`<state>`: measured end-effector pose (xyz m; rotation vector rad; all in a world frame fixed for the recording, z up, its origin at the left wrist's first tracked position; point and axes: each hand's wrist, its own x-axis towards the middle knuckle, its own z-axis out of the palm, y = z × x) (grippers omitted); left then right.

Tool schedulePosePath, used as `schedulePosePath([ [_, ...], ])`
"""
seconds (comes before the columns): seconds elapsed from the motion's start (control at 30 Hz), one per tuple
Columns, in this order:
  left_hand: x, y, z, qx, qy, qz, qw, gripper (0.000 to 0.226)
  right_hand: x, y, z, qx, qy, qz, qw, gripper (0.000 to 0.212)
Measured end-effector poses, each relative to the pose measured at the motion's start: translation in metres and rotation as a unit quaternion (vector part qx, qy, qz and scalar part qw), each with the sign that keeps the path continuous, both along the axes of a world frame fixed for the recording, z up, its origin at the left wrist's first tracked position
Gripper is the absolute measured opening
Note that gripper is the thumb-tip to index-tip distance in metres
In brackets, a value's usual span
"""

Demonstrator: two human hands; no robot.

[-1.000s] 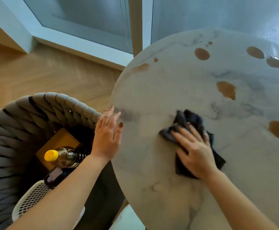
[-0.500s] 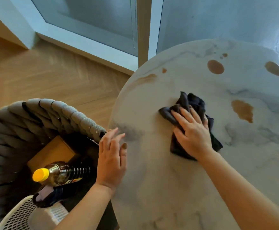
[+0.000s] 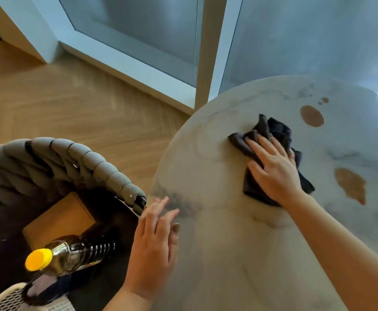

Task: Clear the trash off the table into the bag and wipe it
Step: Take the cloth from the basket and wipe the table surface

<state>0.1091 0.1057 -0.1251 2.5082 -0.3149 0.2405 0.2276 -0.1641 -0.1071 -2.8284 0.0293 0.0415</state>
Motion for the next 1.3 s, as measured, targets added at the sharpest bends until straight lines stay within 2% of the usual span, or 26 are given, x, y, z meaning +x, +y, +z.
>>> schedulePosePath([
  [0.1,0.001,0.0,-0.001,0.007,-0.003,0.006,1.0,0.029,0.071,0.002,0.0,-0.013,0.006,-0.096,0.995,0.053],
  [0.17,0.002,0.001,-0.002,0.014,-0.008,0.007,1.0,0.028,0.11,0.032,-0.003,-0.001,0.004,-0.082,0.997,0.052],
  [0.27,0.001,0.001,-0.002,0.02,-0.011,0.011,1.0,0.03,0.107,0.078,-0.003,0.002,-0.014,0.062,0.998,0.05],
  [0.33,0.0,0.002,-0.003,0.019,-0.019,0.014,1.0,0.03,0.062,0.08,-0.001,0.003,-0.025,0.181,0.983,0.052],
  [0.4,0.0,0.002,-0.003,0.008,-0.028,0.011,1.0,0.029,0.013,0.054,-0.001,0.013,-0.024,0.25,0.968,0.054],
  [0.47,0.001,0.001,-0.003,0.003,-0.027,0.015,1.0,0.028,0.006,0.011,0.0,0.022,-0.005,0.206,0.978,0.051],
  [0.53,0.001,0.001,-0.003,0.001,-0.016,0.024,1.0,0.029,0.039,-0.012,0.002,0.024,-0.009,0.082,0.996,0.051],
  [0.57,0.001,0.001,-0.003,-0.002,-0.012,0.027,1.0,0.029,0.061,-0.007,0.002,0.016,-0.018,0.033,0.999,0.051],
  [0.63,0.001,0.0,-0.003,-0.006,-0.015,0.03,0.999,0.029,0.099,0.03,-0.002,-0.003,-0.028,0.009,1.0,0.05],
  [0.7,0.001,0.0,-0.002,-0.011,-0.021,0.028,0.999,0.028,0.106,0.087,-0.004,0.013,-0.022,0.08,0.996,0.046],
  [0.77,-0.002,0.0,-0.002,-0.019,-0.022,0.026,0.999,0.026,0.071,0.129,-0.005,0.04,-0.027,0.199,0.979,0.045],
  [0.83,-0.004,0.001,-0.002,-0.024,-0.028,0.028,0.999,0.024,0.014,0.131,-0.007,0.051,-0.034,0.302,0.951,0.046],
  [0.9,-0.003,0.001,-0.003,-0.036,-0.039,0.032,0.998,0.023,-0.025,0.096,-0.007,0.06,-0.047,0.334,0.939,0.047],
  [0.97,-0.001,0.001,-0.005,-0.037,-0.043,0.035,0.998,0.023,-0.016,0.051,-0.007,0.052,-0.054,0.287,0.955,0.049],
  [1.03,0.0,0.001,-0.005,-0.038,-0.044,0.037,0.998,0.024,0.027,0.031,-0.001,0.062,-0.045,0.167,0.983,0.047],
  [1.1,0.001,0.001,-0.005,-0.043,-0.047,0.044,0.997,0.025,0.07,0.053,-0.001,0.037,-0.033,0.083,0.995,0.048],
  [1.13,0.002,0.0,-0.005,-0.042,-0.05,0.047,0.997,0.025,0.078,0.076,-0.003,0.023,-0.028,0.081,0.996,0.048],
  [1.2,0.001,0.0,-0.004,-0.037,-0.059,0.051,0.996,0.027,0.06,0.122,-0.004,0.033,-0.023,0.147,0.988,0.048],
  [1.3,-0.004,0.0,-0.002,-0.028,-0.075,0.042,0.996,0.034,-0.037,0.131,-0.007,0.035,-0.029,0.285,0.957,0.047],
])
